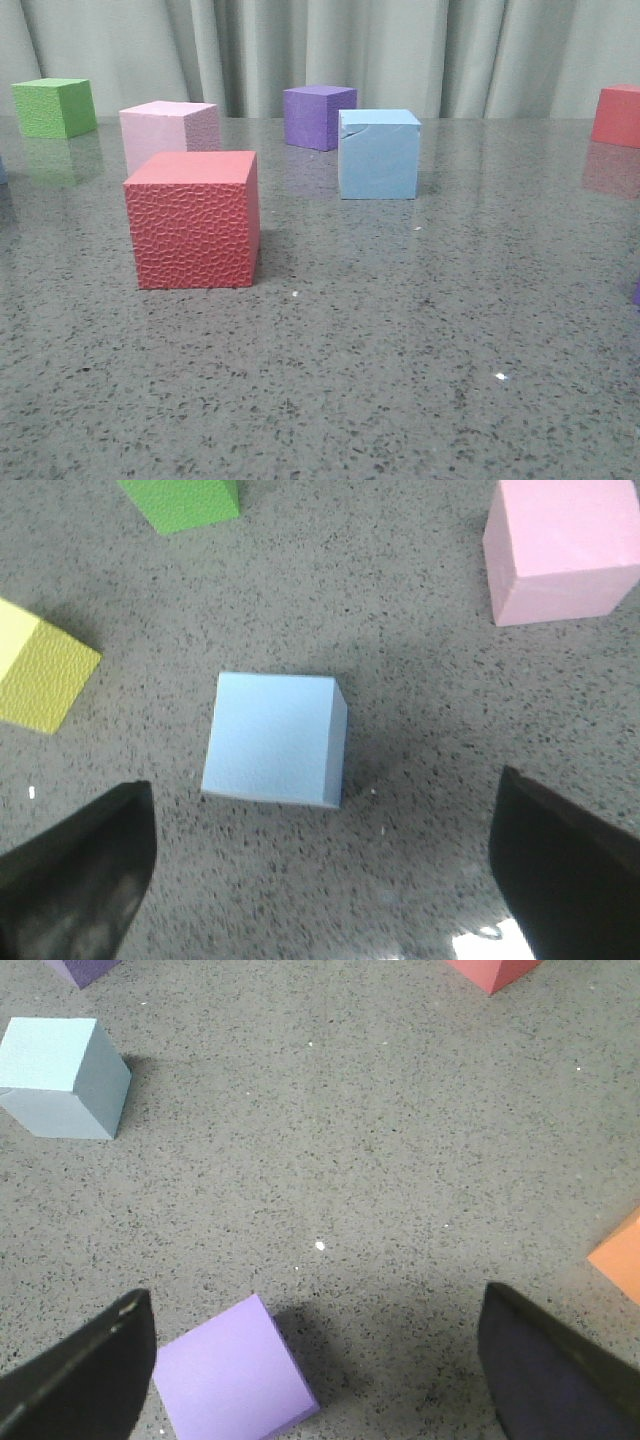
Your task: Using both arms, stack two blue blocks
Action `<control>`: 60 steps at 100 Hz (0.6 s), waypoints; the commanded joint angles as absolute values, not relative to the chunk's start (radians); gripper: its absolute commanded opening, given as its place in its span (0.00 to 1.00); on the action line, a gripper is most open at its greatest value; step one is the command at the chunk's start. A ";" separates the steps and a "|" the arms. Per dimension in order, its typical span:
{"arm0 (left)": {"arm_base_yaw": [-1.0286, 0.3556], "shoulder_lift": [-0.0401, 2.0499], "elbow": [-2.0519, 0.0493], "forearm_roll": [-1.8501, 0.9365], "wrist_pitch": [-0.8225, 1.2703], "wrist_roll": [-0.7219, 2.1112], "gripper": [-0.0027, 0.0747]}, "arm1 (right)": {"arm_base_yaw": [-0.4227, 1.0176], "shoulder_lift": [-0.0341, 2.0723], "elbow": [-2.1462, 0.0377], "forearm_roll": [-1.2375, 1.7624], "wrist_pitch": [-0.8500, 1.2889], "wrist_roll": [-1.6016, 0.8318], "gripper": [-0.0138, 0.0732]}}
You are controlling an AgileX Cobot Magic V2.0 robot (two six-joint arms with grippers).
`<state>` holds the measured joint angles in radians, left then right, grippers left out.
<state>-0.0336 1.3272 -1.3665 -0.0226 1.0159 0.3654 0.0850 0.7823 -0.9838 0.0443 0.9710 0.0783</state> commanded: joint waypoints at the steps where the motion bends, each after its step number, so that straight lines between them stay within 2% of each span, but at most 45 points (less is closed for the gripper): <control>1: -0.042 1.358 -1.451 -0.035 0.999 0.394 0.86 | 0.083 0.779 -1.006 0.055 0.898 0.074 0.90; 33: -0.036 1.515 -1.595 -0.035 1.098 0.432 0.86 | 0.083 0.779 -1.006 0.055 0.897 0.074 0.90; 60: 0.008 1.566 -1.608 -0.035 1.114 0.434 0.86 | 0.083 0.779 -1.006 0.055 0.894 0.074 0.90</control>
